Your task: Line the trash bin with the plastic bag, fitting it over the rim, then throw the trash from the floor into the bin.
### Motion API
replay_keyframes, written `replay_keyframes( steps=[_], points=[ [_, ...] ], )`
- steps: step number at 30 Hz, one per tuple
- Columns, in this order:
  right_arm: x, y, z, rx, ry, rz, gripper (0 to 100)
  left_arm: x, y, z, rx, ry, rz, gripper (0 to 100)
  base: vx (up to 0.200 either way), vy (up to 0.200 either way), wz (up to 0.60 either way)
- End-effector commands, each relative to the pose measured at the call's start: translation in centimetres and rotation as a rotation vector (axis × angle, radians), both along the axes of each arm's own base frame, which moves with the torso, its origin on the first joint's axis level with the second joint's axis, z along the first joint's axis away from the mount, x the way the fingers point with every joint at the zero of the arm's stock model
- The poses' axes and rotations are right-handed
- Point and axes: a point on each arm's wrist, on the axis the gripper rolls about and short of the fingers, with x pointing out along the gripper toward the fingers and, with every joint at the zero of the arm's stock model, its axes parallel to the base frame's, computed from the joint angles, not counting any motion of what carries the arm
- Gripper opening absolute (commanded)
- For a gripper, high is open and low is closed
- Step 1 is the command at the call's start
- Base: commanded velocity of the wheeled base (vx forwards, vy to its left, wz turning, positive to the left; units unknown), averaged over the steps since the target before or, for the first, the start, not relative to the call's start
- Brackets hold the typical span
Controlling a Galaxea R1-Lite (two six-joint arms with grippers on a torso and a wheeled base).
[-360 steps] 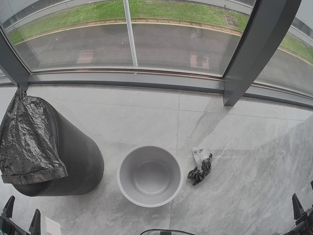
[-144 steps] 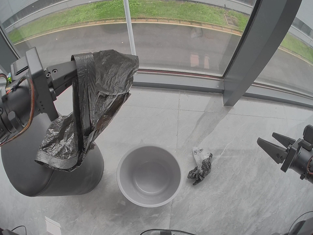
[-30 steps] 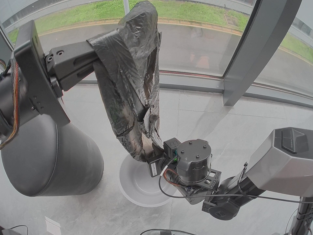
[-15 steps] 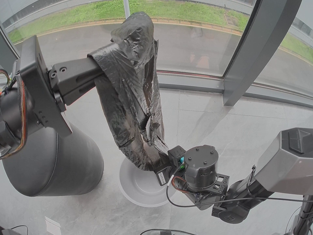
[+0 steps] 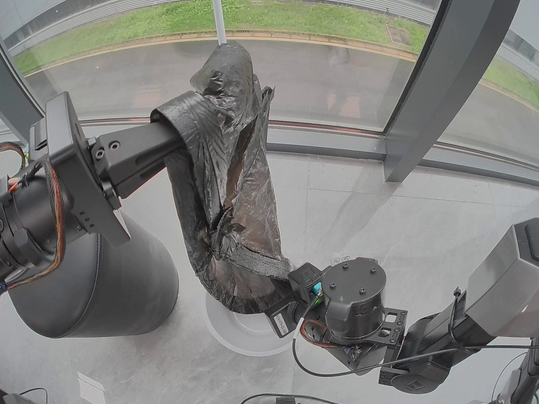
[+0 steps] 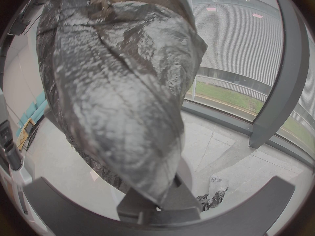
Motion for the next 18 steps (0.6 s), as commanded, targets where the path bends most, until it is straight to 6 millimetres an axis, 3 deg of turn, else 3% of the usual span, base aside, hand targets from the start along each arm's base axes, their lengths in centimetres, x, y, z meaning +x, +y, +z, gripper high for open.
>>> replay_keyframes(
  steps=[1,10,18],
  points=[
    [-1.0,-0.4,1.4,-0.016,0.032,0.050,0,0.6,0.5,-0.5,-0.002,-0.006,0.006,0,0.000,0.000,0.00],
    [-3.4,-2.8,4.6,-0.142,0.227,0.225,0,0.9,0.4,-1.0,0.012,-0.004,-0.035,0,0.000,0.000,0.00],
    [-2.8,-4.2,8.3,-0.044,0.481,0.311,0,1.3,0.6,-1.9,0.017,-0.031,-0.122,0,0.000,0.000,0.00]
  ],
)
